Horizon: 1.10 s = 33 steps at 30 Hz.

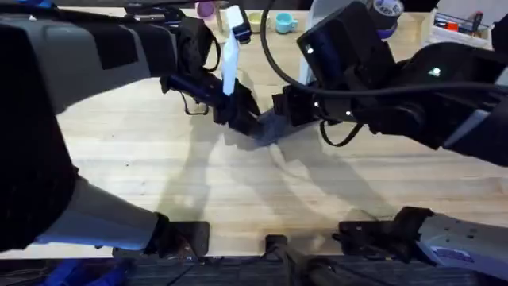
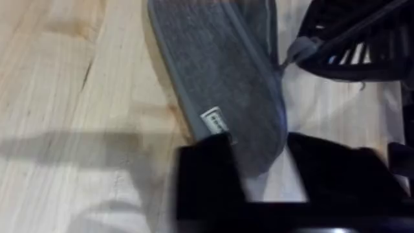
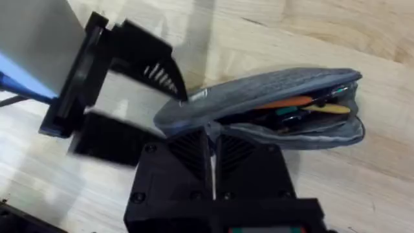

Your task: Unzip the bag, pick up the pens from the table one at a time and place them inside, then zip the bag closed.

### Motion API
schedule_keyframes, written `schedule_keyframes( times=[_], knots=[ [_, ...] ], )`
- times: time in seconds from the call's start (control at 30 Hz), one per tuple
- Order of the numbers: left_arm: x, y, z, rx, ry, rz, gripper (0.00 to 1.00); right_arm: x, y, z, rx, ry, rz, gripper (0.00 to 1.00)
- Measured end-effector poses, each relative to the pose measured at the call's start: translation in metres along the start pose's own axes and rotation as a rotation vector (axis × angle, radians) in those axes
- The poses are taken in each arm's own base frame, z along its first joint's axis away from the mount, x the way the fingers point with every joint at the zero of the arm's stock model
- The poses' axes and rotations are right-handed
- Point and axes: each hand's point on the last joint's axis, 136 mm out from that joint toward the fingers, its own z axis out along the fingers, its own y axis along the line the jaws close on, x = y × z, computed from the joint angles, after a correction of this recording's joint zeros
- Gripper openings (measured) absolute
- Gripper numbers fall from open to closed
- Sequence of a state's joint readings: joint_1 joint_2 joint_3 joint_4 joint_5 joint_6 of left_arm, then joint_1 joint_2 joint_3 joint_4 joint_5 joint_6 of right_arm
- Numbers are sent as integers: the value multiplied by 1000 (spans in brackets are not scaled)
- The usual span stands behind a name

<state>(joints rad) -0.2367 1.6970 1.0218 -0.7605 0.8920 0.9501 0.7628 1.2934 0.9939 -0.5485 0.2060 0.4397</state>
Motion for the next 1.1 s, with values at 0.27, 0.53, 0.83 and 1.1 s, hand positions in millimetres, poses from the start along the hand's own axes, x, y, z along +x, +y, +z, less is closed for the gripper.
schedule_keyframes(
  times=[0.27,0.53,0.83,1.1],
  knots=[
    [-2,3,0,-9,-4,17,44,-2,1,0,-4,-9,2,30],
    [-2,3,0,-10,-8,20,44,-4,-25,3,37,15,51,30],
    [-4,3,0,-10,-16,28,44,-15,-85,5,125,18,109,30],
    [-5,3,1,-10,-14,31,43,-15,-142,15,197,48,223,31]
  ],
)
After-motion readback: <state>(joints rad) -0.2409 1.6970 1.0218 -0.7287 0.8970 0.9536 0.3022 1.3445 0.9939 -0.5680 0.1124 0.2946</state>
